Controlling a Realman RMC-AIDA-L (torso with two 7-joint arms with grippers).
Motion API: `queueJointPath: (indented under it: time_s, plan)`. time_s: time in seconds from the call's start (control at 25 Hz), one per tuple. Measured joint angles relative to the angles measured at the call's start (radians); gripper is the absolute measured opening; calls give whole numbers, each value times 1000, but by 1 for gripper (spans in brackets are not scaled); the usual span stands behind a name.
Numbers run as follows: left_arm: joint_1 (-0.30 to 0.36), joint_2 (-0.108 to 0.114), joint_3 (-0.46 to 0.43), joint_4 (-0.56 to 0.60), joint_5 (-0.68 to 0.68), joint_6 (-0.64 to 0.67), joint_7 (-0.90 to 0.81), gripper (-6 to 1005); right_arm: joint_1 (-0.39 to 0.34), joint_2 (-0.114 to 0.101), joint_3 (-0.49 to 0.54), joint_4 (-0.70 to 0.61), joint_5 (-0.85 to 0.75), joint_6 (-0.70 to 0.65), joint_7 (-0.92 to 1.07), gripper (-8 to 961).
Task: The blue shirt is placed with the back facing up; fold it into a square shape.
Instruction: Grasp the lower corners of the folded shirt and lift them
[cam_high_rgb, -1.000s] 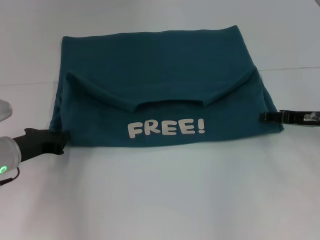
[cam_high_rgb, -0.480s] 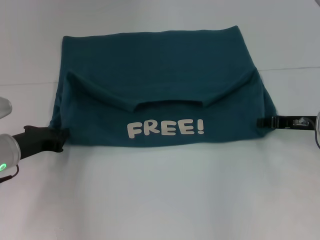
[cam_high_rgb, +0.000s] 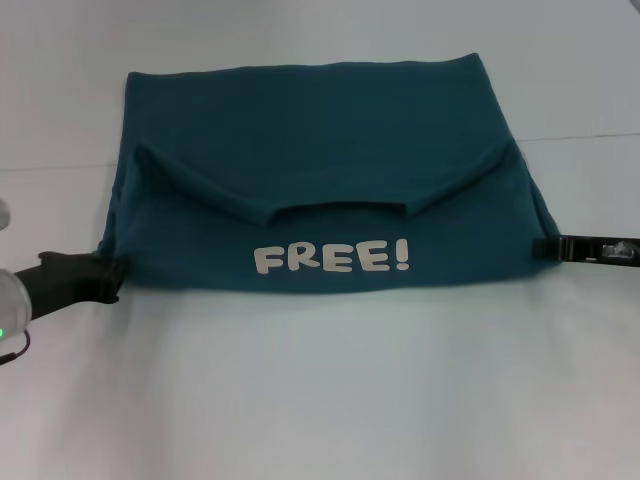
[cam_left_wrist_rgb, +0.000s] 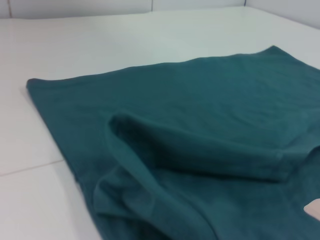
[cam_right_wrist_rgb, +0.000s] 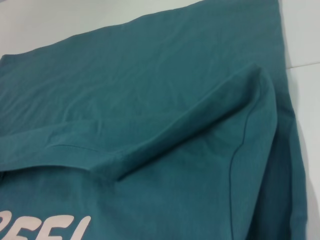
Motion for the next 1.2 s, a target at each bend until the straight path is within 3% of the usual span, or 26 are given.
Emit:
queueJointPath:
  time_s: [0.24,0.48,0.64,0.76,0.8,1.2]
  plan:
    - [72,-5,-1,90,0,131,-74,33,-69,8,3,-49,91,-81,-87,53]
    - [157,-9,-34,161,1,244,-107,33,-214,28,12,-108,270,-206,-212,53]
    - [202,-10,-104,187,-3,375,-111,32,-299,41,68,-128,355,-327,-295,53]
    - [214,-10,-150,192,-1,459,-109,32,-335,45,118,-127,366,-413,-338,53]
    - [229,-7,-199,196,1,555,-105,32,-345,45,137,-124,367,-444,-351,53]
    - [302,-5,-286,238,39,841,-102,34,-459,48,195,-125,341,-628,-431,52]
